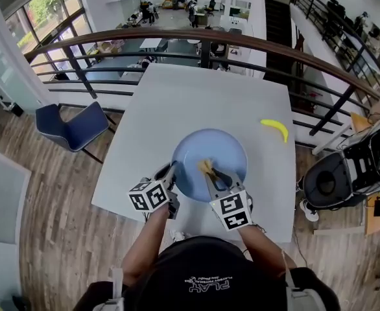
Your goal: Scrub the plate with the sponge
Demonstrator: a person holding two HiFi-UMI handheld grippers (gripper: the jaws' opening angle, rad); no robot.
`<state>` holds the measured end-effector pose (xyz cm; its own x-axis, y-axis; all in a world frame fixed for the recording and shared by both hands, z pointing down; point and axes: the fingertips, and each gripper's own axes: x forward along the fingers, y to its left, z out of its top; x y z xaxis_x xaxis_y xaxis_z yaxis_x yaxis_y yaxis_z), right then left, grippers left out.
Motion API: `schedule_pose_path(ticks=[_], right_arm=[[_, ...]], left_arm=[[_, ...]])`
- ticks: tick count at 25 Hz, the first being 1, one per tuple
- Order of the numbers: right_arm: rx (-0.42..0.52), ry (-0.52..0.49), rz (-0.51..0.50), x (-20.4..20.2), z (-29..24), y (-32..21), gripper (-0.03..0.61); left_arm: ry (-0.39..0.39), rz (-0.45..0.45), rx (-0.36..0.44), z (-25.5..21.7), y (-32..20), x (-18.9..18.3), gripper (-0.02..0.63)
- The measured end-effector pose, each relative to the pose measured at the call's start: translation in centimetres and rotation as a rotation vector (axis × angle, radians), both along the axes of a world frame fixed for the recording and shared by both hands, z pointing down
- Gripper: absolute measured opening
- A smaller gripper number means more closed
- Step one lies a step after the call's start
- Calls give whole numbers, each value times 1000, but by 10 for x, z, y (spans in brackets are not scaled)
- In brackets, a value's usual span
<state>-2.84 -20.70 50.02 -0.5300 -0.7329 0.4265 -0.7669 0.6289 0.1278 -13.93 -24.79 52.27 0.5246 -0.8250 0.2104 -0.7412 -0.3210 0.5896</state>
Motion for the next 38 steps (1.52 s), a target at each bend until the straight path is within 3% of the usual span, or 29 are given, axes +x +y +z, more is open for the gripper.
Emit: schedule_pose_path(ticks=[6,10,21,28,38], right_arm=[[-81,21,-154,-48,22,27,69],[-120,65,-180,-54,35,31,69],[-128,94,-109,-22,49,12,69],[-169,72,6,16,53,-9,69],[-133,73,111,62,50,-24,69]], left_arm=[[3,-15,4,-4,-1,0,29],[-6,-17,3,-3,0,0,29],[-12,-18,-10,5,-5,-2,31],[-18,-12,-7,4,-9,2,35],[-20,-12,-1,6,-9,7,35]])
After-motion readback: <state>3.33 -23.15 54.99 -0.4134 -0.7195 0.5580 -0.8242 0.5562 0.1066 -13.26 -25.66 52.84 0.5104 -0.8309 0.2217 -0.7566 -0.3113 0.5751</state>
